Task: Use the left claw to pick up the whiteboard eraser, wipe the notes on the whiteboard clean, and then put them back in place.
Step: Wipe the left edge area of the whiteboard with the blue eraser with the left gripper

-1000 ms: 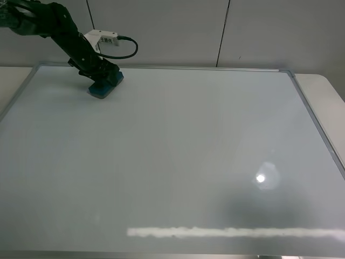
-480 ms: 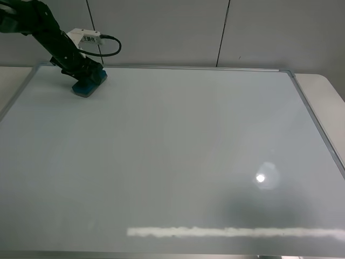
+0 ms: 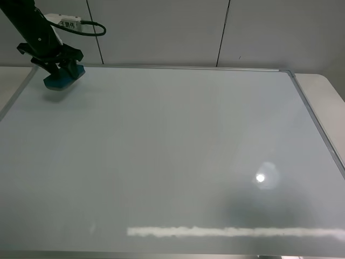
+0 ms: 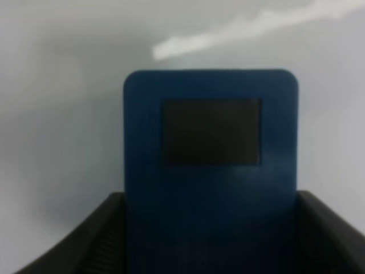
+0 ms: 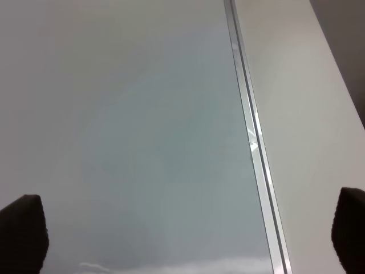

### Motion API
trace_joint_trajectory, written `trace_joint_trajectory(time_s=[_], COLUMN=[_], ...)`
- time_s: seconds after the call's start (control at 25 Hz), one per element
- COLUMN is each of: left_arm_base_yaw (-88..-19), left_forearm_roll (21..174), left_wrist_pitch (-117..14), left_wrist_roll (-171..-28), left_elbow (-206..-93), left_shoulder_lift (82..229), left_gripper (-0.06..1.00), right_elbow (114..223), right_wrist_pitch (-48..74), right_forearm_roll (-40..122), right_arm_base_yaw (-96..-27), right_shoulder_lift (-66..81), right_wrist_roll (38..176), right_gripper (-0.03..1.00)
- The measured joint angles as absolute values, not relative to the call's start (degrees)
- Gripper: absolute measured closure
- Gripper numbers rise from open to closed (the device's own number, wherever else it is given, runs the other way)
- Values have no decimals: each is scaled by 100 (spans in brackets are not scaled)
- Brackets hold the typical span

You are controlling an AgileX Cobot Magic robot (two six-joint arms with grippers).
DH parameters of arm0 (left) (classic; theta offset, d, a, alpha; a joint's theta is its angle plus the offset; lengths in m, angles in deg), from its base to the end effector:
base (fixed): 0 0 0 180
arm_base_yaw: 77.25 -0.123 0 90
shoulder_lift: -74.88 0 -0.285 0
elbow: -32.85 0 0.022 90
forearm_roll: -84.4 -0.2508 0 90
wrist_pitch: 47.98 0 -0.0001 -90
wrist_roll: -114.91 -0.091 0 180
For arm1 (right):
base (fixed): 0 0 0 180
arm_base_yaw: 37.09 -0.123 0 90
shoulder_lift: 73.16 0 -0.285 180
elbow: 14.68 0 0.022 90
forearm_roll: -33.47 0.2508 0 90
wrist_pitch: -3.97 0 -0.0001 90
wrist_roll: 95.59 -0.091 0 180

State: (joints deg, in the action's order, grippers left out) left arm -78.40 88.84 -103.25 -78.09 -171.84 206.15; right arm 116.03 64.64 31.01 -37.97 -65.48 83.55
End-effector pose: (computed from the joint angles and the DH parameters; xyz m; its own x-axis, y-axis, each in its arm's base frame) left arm 0.4630 0.0035 0.2004 -0.9338 0.1626 -0.3186 0.1724 0.9850 -0.0026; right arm -0.0036 -0.0035 0.2740 -0.4636 -0.0131 -0.8859 0.0150 0.9996 -0.0227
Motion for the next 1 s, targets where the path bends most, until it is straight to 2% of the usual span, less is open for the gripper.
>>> trace_joint_trajectory(time_s=[0.16, 0.36, 0.56, 0.72, 1.0], left_arm_base_yaw=[-7840, -7845, -8066, -8077, -7557], left_forearm_roll=[8828, 8764, 8652, 8680, 8976], left_wrist_pitch=[-9967, -8775, -8024, -7613, -6773], left_wrist_roll=[-7496, -7294, -7167, -7126, -6926], left_elbow=[-16130, -14192, -12794, -12203, -11794], left_shoulder_lift=[19907, 18841, 18328, 18321, 18314], left_gripper=[39, 39, 39, 39, 39], right_elbow=[11603, 11603, 11603, 11603, 11603], right_wrist_pitch=[6464, 6464, 6464, 6464, 6464], right_forearm_roll=[3101, 3101, 3101, 3101, 3101], right_arm_base_yaw=[-3797, -3797, -3797, -3797, -3797], right_shoulder_lift=[-6548, -6548, -6548, -6548, -6548], right_wrist_roll=[8355, 8355, 8355, 8355, 8355], right_gripper=[-3, -3, -3, -3, -3])
